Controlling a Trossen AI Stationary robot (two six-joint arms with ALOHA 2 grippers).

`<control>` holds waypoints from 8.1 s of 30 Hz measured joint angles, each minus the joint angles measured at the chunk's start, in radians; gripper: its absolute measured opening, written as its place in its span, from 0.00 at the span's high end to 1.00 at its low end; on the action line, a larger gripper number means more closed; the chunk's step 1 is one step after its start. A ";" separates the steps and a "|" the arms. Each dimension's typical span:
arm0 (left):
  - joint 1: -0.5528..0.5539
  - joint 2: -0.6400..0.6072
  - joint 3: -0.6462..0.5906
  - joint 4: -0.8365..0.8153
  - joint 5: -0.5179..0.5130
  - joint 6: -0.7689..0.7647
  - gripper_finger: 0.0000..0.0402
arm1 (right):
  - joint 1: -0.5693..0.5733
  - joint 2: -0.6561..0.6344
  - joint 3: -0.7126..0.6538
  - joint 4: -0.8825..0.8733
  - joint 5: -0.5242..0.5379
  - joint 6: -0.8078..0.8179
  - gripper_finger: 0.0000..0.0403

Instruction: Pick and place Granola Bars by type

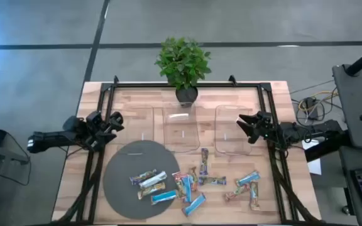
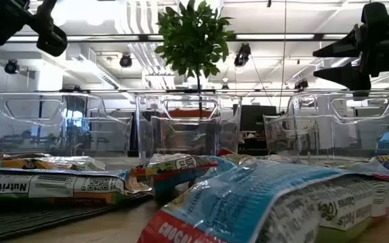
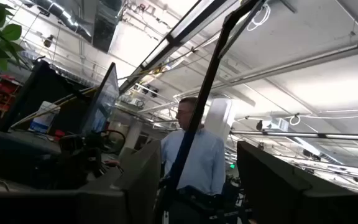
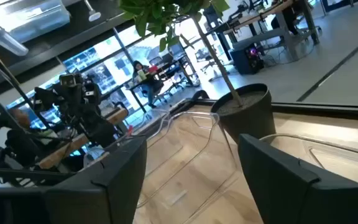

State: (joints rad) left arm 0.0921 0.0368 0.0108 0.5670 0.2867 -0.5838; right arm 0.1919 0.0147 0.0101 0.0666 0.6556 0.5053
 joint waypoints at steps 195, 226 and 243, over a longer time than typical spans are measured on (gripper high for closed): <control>0.000 0.000 0.000 0.000 0.000 0.000 0.52 | -0.006 0.881 0.948 -0.608 -0.408 0.430 0.40; 0.000 0.000 0.000 -0.001 0.000 0.000 0.52 | 0.542 1.487 1.324 -1.641 -0.425 0.396 0.40; 0.000 0.000 0.000 -0.001 0.000 0.000 0.52 | 0.754 1.495 1.128 -1.452 -0.628 0.644 0.40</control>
State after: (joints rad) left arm 0.0925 0.0365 0.0109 0.5663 0.2863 -0.5835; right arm 0.9455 1.5098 1.1377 -1.3855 0.0278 1.1492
